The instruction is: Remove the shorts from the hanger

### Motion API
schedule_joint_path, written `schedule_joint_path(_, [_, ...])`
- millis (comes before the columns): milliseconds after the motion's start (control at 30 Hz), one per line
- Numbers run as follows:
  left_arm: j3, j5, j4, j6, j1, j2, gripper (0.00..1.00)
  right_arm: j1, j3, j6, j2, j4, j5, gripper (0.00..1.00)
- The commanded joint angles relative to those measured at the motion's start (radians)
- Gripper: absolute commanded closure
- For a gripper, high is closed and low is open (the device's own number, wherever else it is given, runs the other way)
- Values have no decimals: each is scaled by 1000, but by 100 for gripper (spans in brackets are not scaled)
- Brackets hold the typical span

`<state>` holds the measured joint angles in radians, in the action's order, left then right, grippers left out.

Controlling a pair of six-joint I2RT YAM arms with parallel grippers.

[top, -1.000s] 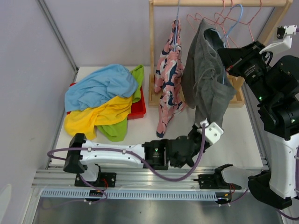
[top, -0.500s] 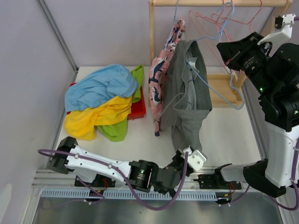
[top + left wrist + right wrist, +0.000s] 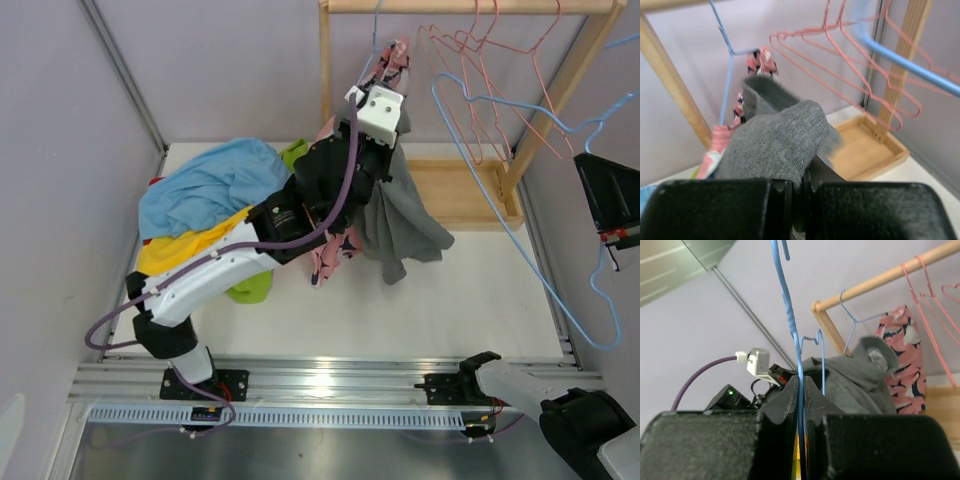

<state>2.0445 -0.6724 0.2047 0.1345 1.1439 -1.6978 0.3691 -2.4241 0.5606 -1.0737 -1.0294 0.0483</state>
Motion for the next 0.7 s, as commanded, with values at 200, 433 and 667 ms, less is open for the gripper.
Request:
schedule_joint_path(200, [-237, -277, 31, 77, 378, 375, 100, 7, 53, -126, -136, 92, 113, 100])
schedule_joint_path(433, [-256, -464, -86, 385, 338, 573, 100, 5, 91, -185, -255, 232, 140, 100])
schedule_joint_path(667, [-35, -267, 84, 404, 21, 537, 100, -22, 98, -189, -341, 299, 125, 100])
